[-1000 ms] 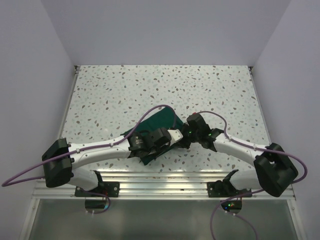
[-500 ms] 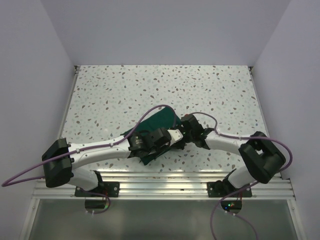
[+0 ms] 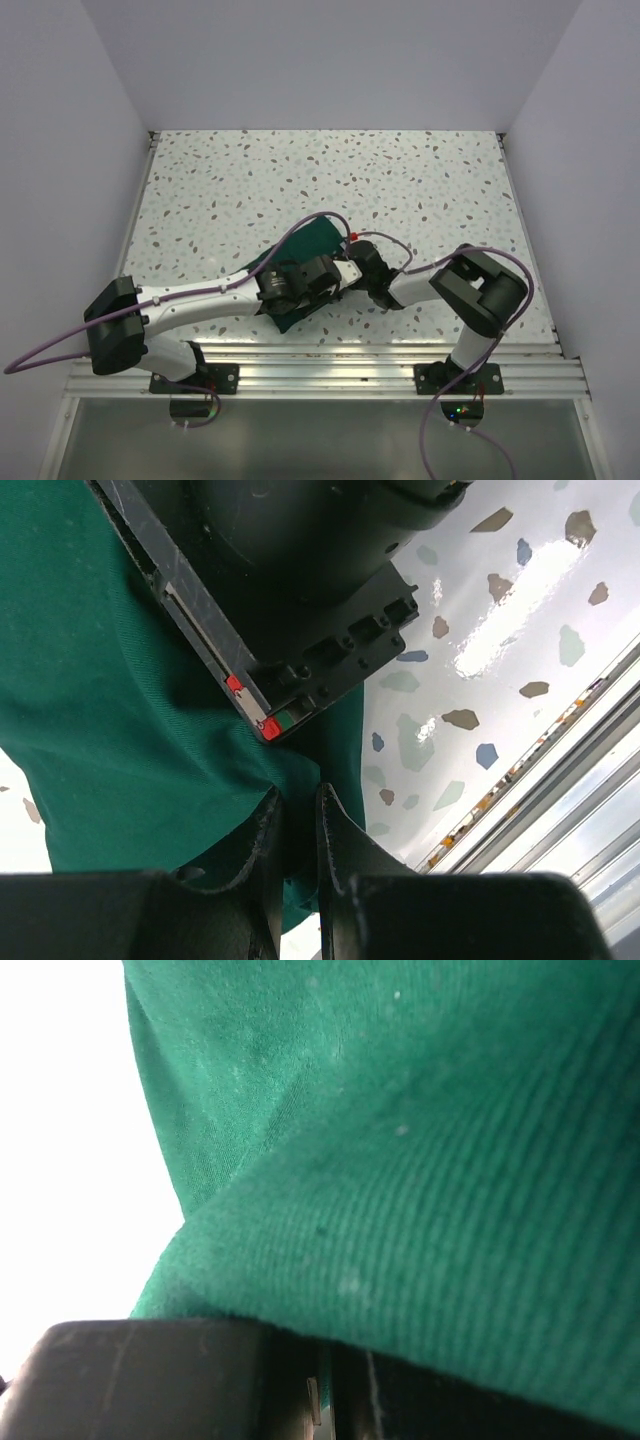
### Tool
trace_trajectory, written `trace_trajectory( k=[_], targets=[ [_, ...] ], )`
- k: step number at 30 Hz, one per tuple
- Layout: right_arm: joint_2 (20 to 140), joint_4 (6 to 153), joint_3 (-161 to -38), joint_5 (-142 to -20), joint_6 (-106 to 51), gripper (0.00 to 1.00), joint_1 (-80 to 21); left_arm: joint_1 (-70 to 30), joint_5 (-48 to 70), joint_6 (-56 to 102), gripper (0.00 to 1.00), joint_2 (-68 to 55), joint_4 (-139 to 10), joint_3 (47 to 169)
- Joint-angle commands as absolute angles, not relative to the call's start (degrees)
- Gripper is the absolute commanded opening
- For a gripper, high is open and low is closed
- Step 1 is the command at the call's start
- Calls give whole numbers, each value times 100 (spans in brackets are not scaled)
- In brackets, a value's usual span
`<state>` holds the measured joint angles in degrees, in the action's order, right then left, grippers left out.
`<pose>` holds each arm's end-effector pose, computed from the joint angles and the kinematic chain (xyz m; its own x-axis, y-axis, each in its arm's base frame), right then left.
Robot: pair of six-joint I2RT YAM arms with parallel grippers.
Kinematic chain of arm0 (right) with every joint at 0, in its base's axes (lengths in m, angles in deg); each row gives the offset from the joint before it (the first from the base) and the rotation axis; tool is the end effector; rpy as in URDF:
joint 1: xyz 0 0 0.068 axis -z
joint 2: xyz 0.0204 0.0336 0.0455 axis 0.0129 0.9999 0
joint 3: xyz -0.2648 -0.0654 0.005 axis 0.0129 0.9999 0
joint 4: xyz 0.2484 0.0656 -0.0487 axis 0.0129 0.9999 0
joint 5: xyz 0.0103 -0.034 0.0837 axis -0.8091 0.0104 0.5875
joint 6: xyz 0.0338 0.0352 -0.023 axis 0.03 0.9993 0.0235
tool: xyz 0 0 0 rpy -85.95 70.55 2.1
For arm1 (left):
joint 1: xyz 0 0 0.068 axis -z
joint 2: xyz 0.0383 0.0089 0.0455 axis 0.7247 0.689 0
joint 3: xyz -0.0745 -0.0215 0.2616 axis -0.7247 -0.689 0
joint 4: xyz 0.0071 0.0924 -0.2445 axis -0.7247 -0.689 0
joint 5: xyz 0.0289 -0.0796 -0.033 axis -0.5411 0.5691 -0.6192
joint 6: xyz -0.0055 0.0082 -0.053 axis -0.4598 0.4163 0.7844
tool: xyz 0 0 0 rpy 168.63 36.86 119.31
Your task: Prepare the surgical pack
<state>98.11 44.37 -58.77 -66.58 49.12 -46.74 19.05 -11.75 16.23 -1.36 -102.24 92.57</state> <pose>0.2098 0.2364 0.1264 -0.9240 0.3721 0.0875 0.2445 0.3995 0.8835 0.1243 -0.2514 0.2350 -0.4284 0.7420 -0.5157 0.7963 0.5797 0.1725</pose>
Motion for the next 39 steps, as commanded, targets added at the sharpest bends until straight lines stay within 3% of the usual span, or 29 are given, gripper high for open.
trace_trajectory(
  k=[1, 9, 15, 16, 19, 33, 39],
  targets=[
    [9991, 3443, -5756, -6750, 5567, 0, -4864, 1973, -736, 1611, 0, -110, -9704, 9530],
    [7936, 7826, -5940, -7374, 3994, 1, -4294, 1973, -797, 1690, 0, -207, -9678, 9267],
    [6942, 9735, -6229, -7550, 3203, 18, -3652, 1965, -815, 1813, 0, -295, -9642, 9047],
    [6871, 10006, -6283, -7629, 3124, 26, -3616, 1965, -806, 1822, 0, -303, -9642, 9021],
    [6843, 10158, -6459, -7673, 2886, 40, -3537, 1965, -789, 1866, 0, -338, -9651, 8968],
    [7749, 9210, -6723, -7506, 3061, 39, -3361, 1965, -718, 1928, 0, -400, -9634, 8880],
    [7678, 9201, -6652, -7735, 3325, 47, -3335, 1965, -692, 1954, 0, -461, -9616, 8862]
  ],
)
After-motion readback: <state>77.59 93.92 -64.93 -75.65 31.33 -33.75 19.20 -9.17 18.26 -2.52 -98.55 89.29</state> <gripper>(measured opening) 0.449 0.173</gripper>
